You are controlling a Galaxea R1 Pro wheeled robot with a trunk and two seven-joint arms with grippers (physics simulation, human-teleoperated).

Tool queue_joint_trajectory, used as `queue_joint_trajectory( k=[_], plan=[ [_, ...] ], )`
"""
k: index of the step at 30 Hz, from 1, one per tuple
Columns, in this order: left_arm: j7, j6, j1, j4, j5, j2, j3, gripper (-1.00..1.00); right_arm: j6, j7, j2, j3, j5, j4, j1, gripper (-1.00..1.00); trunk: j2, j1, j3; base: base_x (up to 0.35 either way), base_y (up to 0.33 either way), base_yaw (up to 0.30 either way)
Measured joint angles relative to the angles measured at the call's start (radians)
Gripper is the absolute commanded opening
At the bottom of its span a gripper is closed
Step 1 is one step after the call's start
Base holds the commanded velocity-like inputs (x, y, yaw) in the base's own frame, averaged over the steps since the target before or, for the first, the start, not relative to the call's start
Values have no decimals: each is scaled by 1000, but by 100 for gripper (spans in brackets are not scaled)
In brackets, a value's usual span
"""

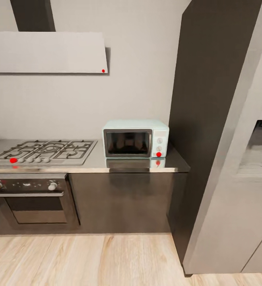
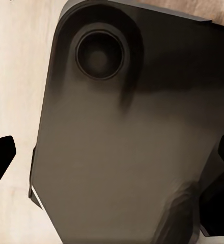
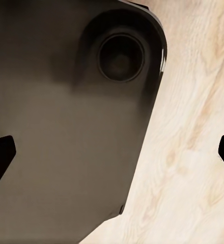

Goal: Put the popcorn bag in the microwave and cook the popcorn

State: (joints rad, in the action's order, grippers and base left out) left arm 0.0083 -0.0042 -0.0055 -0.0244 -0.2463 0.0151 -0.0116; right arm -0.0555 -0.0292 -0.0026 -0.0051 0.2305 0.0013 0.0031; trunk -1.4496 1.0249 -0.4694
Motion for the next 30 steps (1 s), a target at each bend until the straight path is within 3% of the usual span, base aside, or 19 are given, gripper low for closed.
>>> queue_joint_trajectory(
  k=[24, 30],
  plan=[
    [0, 1, 0, 0, -2, -3, 0, 100, -3, 0, -1, 6, 5, 0, 0, 100, 0, 0, 0, 315, 0, 2],
    [0, 1, 0, 0, -1, -3, 0, 100, -4, -1, -2, 0, 1, 0, 0, 100, 0, 0, 0, 322, 0, 143]
  ],
)
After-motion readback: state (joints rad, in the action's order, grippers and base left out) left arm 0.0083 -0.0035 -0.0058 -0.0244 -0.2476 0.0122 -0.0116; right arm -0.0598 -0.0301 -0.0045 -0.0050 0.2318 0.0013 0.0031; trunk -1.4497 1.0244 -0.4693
